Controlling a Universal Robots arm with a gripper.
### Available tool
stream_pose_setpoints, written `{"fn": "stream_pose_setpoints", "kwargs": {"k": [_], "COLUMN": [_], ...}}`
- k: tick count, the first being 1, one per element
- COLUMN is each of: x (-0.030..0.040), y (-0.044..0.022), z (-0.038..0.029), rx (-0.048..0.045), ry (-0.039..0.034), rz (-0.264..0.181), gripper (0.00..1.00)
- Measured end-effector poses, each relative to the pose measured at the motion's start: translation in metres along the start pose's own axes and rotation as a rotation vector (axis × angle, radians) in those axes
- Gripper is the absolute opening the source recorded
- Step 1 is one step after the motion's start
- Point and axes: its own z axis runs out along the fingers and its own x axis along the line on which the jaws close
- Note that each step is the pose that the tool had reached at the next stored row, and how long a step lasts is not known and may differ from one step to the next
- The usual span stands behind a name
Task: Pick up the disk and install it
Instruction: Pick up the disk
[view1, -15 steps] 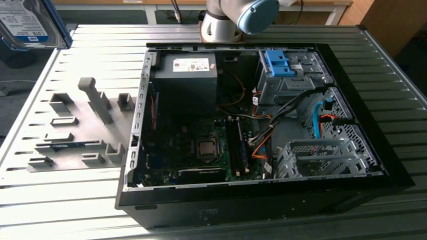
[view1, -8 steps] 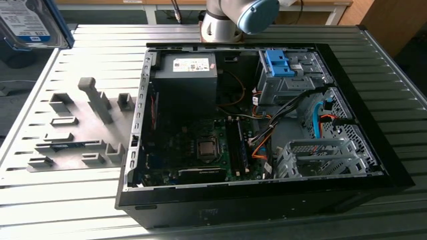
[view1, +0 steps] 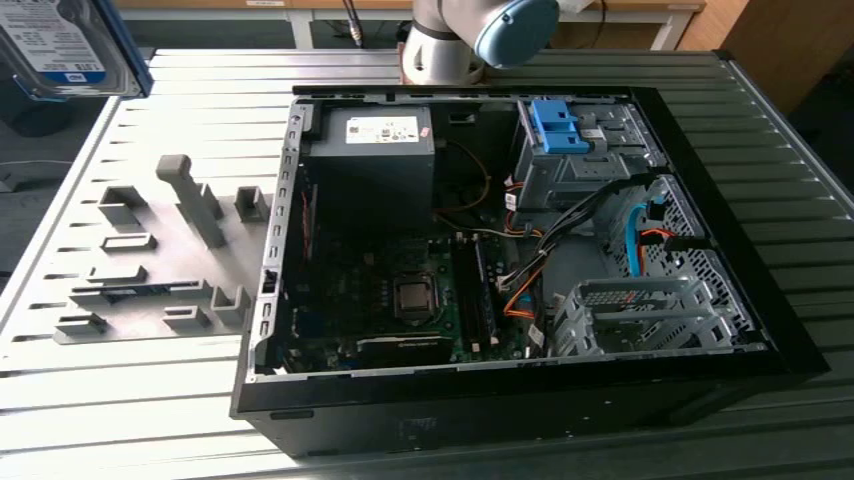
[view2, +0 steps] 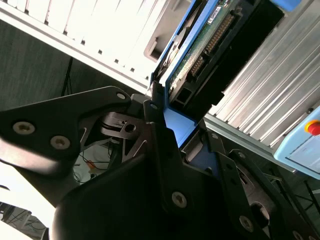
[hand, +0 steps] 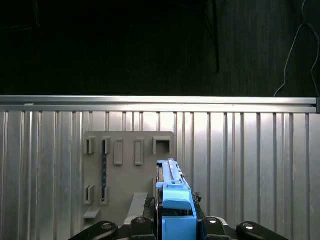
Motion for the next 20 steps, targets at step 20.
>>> {"fn": "stream_pose_setpoints", "kwargs": {"k": [20], "x": [-0.0001], "y": [-0.0058], "z": [-0.0001], "rx": [0.0000], "ry": [0.0000], "rz": [0.000], "gripper": [0.37]}}
